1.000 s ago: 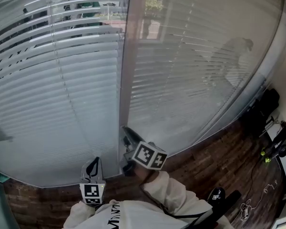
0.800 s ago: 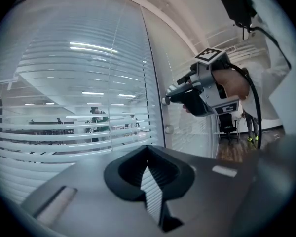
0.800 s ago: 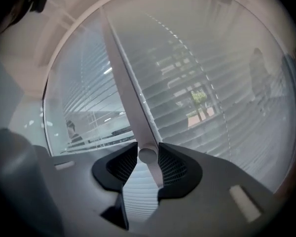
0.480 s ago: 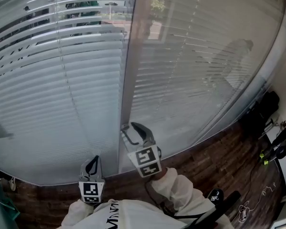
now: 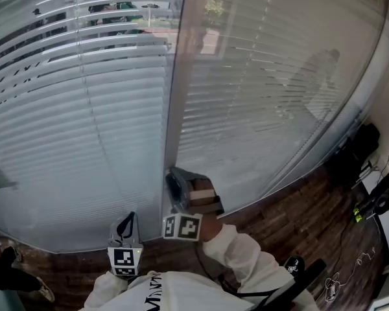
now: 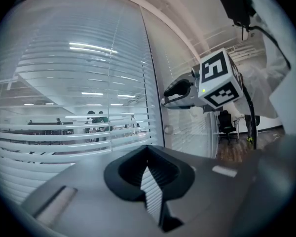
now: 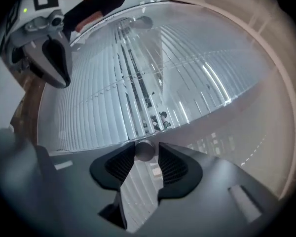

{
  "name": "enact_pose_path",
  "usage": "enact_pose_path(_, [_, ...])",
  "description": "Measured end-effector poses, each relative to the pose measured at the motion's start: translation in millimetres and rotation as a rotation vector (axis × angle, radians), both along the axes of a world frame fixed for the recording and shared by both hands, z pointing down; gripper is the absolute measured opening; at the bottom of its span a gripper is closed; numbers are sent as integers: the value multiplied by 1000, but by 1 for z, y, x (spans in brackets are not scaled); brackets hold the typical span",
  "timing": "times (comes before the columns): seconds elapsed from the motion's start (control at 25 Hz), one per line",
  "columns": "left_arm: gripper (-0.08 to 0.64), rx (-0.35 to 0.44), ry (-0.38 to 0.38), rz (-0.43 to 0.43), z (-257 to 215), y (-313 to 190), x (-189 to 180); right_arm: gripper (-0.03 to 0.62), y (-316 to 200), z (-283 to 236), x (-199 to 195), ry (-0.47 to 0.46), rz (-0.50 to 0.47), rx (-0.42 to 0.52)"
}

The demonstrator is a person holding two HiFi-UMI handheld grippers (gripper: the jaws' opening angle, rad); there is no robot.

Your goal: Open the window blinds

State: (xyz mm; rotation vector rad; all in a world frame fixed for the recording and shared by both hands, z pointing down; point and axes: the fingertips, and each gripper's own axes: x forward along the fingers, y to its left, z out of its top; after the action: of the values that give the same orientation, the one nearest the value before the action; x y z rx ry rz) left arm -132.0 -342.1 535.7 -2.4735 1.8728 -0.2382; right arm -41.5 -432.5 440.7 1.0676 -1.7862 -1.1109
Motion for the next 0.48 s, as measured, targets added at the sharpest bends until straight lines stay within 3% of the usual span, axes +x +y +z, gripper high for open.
enact_pose_path(0.12, [0, -3, 0, -5, 3, 2, -2, 129, 2, 3, 0, -41, 13, -2])
enact_pose_path(0.48, [0, -9, 0, -5, -2, -1, 0, 127, -6, -9, 3, -442, 34, -175])
